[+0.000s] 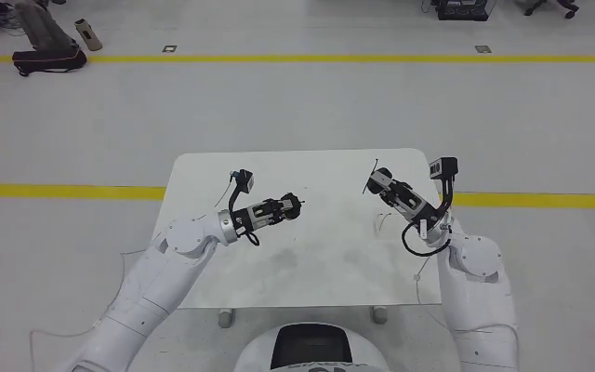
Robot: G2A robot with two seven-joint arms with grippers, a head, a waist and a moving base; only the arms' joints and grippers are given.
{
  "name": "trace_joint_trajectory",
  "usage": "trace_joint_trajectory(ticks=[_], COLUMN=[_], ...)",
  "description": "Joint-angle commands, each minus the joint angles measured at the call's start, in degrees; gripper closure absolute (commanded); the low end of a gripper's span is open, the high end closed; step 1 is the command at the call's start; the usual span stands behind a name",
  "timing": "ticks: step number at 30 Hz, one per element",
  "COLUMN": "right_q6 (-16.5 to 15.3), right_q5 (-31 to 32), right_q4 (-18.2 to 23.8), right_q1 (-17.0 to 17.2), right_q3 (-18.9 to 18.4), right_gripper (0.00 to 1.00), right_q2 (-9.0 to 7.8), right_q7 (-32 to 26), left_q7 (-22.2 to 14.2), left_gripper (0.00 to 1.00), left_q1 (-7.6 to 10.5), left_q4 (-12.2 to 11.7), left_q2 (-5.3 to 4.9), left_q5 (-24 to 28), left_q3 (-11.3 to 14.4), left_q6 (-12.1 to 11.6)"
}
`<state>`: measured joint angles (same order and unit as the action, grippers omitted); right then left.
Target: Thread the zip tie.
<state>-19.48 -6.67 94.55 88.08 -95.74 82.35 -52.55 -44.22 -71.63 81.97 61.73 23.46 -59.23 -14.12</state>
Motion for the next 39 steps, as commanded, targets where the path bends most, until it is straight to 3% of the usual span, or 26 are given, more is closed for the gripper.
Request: trace_joint_trajectory(ticks=[1,5,12,18,25,35,39], right_q6=[0.0,0.0,0.0,0.0,0.0,0.0,0.0], right_q5=[0.0,6.2,10.3,11.0,11.1,11.1,18.1], right_q4=[0.0,2.4,2.2,2.9,3.0,3.0,4.2], right_q1=[0.0,0.4,1.3,1.9,2.6,2.6,2.8], right_q3=[0.0,1.0,2.6,4.1,5.9,5.9,7.5], right_gripper=[1.00,1.00,1.00,1.00,1.00,1.00,1.00], right_q2=[0.00,-0.45,-1.22,-2.07,-3.27,-3.27,-3.61], right_q7=[0.0,1.7,5.3,8.4,11.2,11.2,16.3], left_q7=[0.0,1.2,2.0,3.0,4.6,5.4,8.9], left_gripper=[1.00,1.00,1.00,1.00,1.00,1.00,1.00], left_q1=[0.00,-0.36,-0.03,0.93,2.70,2.46,1.36], left_q4=[0.0,0.7,2.1,2.4,1.3,1.0,0.3], left_q2=[0.00,0.15,0.60,1.14,1.92,1.95,2.39], left_q5=[0.0,-0.9,-1.6,-1.2,-1.3,-1.1,2.9], left_q3=[0.0,1.0,3.5,5.4,7.5,7.5,7.6], left_q6=[0.0,0.9,3.3,4.7,5.2,5.5,6.6])
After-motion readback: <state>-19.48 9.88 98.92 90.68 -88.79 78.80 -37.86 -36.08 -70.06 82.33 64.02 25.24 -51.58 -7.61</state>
